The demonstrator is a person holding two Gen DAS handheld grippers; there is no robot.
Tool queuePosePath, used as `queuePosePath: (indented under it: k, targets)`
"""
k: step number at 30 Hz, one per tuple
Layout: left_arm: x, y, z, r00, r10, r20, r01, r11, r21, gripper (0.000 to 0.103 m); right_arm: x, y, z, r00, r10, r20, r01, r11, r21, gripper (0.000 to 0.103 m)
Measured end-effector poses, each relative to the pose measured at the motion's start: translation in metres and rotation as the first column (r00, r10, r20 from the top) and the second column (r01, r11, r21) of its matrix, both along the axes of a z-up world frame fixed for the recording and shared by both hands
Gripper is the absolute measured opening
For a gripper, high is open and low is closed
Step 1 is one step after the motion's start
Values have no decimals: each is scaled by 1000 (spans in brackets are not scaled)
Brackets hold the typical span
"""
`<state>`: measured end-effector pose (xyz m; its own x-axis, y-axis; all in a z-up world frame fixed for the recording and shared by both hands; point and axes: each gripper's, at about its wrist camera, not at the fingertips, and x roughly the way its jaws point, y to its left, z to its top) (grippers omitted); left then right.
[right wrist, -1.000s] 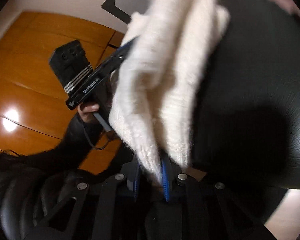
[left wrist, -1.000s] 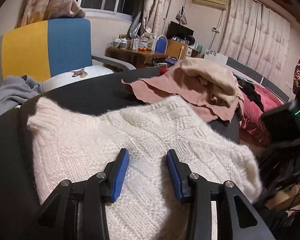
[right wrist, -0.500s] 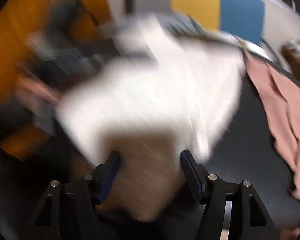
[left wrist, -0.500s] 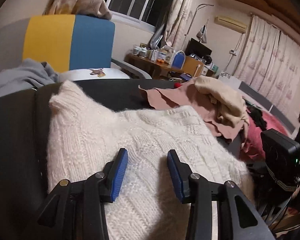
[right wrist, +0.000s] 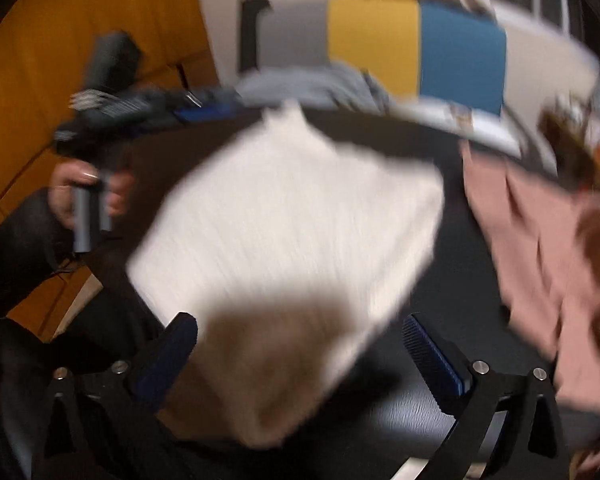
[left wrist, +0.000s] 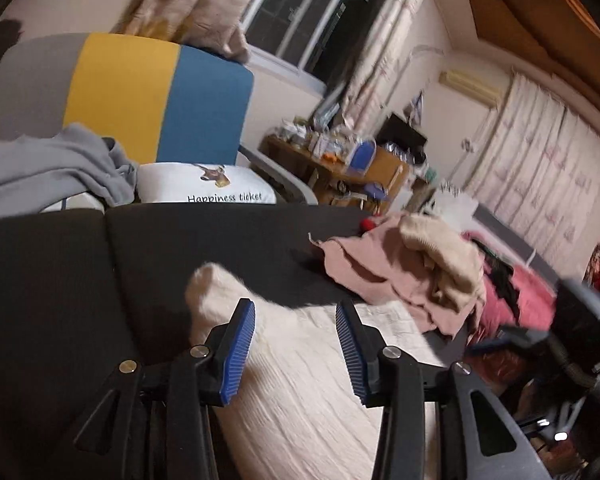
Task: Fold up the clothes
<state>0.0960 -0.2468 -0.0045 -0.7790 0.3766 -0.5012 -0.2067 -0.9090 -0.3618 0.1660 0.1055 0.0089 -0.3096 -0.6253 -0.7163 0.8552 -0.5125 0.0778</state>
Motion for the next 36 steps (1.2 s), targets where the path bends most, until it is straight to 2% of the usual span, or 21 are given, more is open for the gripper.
queuePosePath:
  k: [4, 6, 8, 10, 11, 12, 13, 19, 22, 24, 26, 30, 32, 36]
  targets:
    - [-37, 12, -13, 995, -63, 77, 68, 996, -65, 43, -10, -41, 23, 995, 64, -70, -70, 994, -89, 103]
    - [-58, 16, -31, 987, -54, 154, 70, 992, -102, 43, -24, -68, 17, 995, 81, -65, -88, 991, -100, 103]
    - [-77, 18, -65, 963, -3, 270, 48, 986, -158, 44, -42, -90, -3, 996, 86, -25, -88, 993, -79, 103]
    - [-81, 12, -87, 961, 42, 272, -11, 993, -114, 47, -55, -104, -40, 999, 47, -24, -47, 999, 17, 103]
    - [-79, 9, -90, 964, 54, 261, -35, 996, -76, 47, -54, -100, -53, 997, 45, -57, -45, 999, 1, 103]
    - [-78, 8, -92, 966, 64, 252, -49, 997, -64, 47, -51, -91, -59, 994, 53, -96, -59, 997, -58, 103]
    - [-79, 10, -92, 967, 71, 247, -53, 995, -79, 47, -49, -86, -61, 992, 60, -112, -69, 994, -85, 103]
    - [-92, 11, -90, 964, 98, 246, -67, 989, -133, 47, -54, -98, -64, 990, 76, -119, -87, 993, -85, 103]
    - [-99, 2, -84, 958, 127, 256, -100, 988, -116, 47, -68, -113, -70, 990, 72, -121, -83, 993, -85, 103]
    - [-92, -14, -76, 952, 177, 250, -162, 984, -79, 46, -73, -114, -69, 990, 73, -117, -84, 993, -87, 103]
    - [-75, -34, -67, 950, 206, 234, -214, 977, 7, 45, -73, -109, -58, 990, 84, -112, -94, 992, -85, 103]
    - [-29, -62, -65, 951, 182, 249, -223, 964, 148, 46, -79, -106, -52, 992, 91, -85, -100, 989, -109, 103]
    - [-1, -63, -65, 958, 165, 236, -209, 962, 174, 46, -81, -104, -51, 993, 92, -80, -101, 987, -124, 103]
    - [54, -37, -61, 982, 110, 152, -134, 978, 162, 46, -83, -105, -50, 993, 89, -80, -98, 987, -126, 103]
